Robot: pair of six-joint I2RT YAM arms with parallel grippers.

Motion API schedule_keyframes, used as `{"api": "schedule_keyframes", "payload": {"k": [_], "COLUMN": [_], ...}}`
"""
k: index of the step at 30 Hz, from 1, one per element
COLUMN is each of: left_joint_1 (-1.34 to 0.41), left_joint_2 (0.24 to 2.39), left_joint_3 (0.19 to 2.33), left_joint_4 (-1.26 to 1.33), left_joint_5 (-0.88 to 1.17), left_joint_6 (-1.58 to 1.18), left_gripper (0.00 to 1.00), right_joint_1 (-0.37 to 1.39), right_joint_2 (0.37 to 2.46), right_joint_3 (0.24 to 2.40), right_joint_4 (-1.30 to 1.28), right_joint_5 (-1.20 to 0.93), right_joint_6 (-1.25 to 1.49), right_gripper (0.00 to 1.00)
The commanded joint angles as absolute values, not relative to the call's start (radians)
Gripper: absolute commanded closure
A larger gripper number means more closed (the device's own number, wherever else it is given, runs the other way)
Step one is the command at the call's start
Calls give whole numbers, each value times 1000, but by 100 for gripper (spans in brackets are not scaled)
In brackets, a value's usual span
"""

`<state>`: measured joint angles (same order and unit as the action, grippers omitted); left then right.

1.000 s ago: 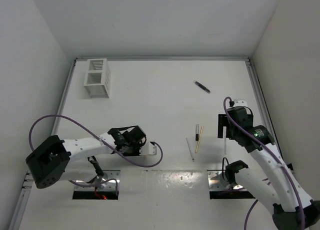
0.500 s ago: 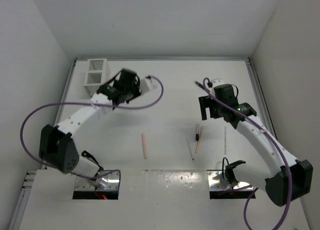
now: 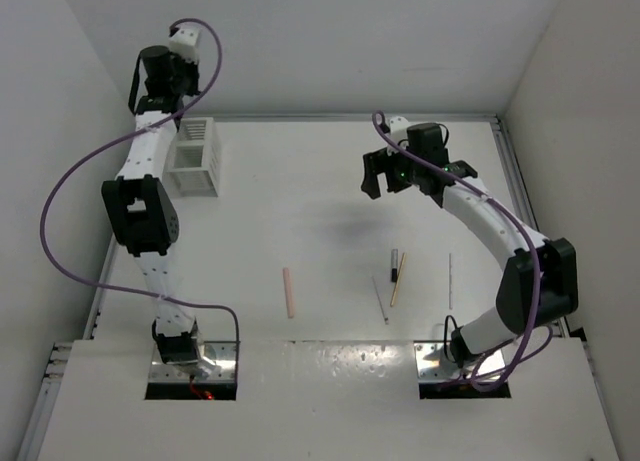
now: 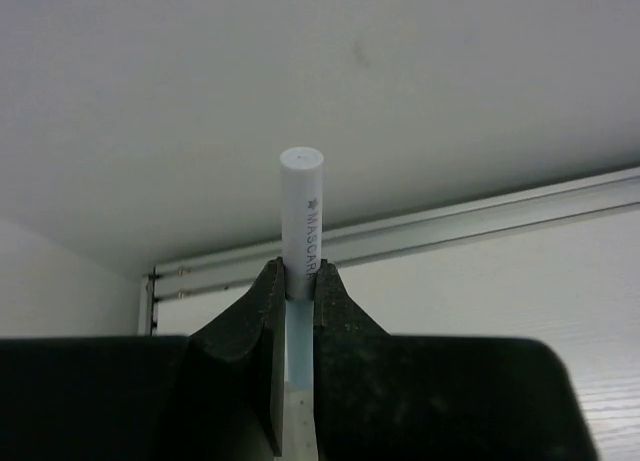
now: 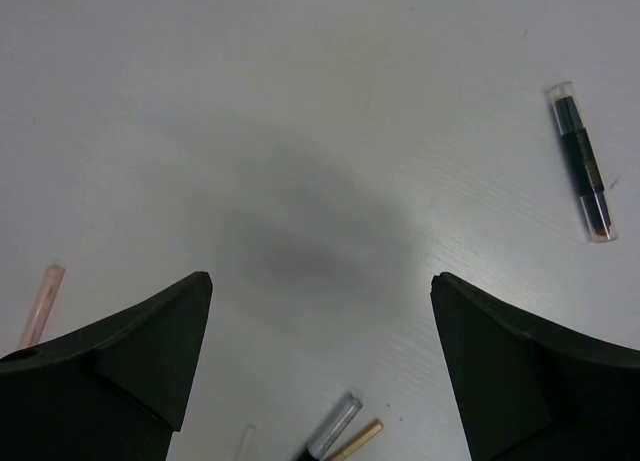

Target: Organize the makeup

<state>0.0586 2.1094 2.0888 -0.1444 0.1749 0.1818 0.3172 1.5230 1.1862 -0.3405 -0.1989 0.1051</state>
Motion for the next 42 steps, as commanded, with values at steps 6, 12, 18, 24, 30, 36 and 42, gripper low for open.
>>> {"api": "schedule_keyframes", "payload": {"k": [6,12,18,24,30,36,42], "left_joint_1": [136,166,202,235,235,235,244], "left_joint_2": [2167,2241,2201,2180,2137,2094,2094], "left_joint_3": [2033,2019,1967,2011,1932,1734,1672], "left_joint_4": [153,173,81,110,75,114,147], "left_joint_5": [245,354,402,448,466,466,437], "left_joint_6": [-11,-32,-63,-60,-40,15,52], "left_gripper": [100,100,100,100,100,100,100], "right_joint_1": [308,247,213,213,216,207,186], "right_joint_2": [1586,1637,1724,1710,1704,1666,1695], "right_joint_3": [1250,1285,1430,1407,1385,1313,1327], "right_joint_4": [-236,-297,-511,-468,-479,-471,-505], "right_joint_5": [-235,-181,-161,-152,-166,-141,-137], "right_joint_6": [118,222,241,216,226,213,190], "right_gripper": [8,7,10,10,10,9,9]}}
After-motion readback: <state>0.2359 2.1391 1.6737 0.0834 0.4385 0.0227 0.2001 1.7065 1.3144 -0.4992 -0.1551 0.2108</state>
